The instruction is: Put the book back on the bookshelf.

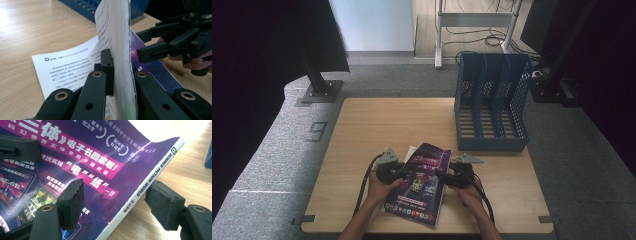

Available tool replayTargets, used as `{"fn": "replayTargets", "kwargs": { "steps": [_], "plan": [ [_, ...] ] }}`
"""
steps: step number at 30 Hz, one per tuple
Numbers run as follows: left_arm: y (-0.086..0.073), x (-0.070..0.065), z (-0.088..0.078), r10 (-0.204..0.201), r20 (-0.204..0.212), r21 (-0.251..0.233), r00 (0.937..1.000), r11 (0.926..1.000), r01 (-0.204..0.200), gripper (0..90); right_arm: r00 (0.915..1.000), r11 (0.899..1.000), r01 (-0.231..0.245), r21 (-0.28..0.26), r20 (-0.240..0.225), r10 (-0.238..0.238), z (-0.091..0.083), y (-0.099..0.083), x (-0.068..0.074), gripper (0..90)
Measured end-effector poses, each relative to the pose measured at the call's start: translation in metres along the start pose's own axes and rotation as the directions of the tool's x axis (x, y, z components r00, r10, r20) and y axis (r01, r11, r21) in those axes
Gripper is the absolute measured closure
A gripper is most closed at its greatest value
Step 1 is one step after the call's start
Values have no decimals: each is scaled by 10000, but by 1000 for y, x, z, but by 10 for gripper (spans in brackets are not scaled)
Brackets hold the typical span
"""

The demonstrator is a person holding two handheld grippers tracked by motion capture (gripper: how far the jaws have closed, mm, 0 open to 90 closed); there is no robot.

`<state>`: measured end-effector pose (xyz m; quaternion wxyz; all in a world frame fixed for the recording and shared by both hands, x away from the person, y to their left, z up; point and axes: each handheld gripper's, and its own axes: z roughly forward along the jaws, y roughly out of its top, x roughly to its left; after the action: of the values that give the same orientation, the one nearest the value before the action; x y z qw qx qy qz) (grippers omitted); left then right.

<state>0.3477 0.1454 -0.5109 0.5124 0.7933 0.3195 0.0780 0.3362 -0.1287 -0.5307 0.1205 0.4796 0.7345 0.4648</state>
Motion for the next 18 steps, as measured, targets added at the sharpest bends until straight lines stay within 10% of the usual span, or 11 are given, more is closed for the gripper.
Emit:
{"fn": "replayTargets", "kwargs": {
  "steps": [18],
  "plan": [
    [-8,10,17,-412,-248,775,9988,9961,430,850,9994,9995,300,68,184,-301,10,9,6,327]
  ]
}}
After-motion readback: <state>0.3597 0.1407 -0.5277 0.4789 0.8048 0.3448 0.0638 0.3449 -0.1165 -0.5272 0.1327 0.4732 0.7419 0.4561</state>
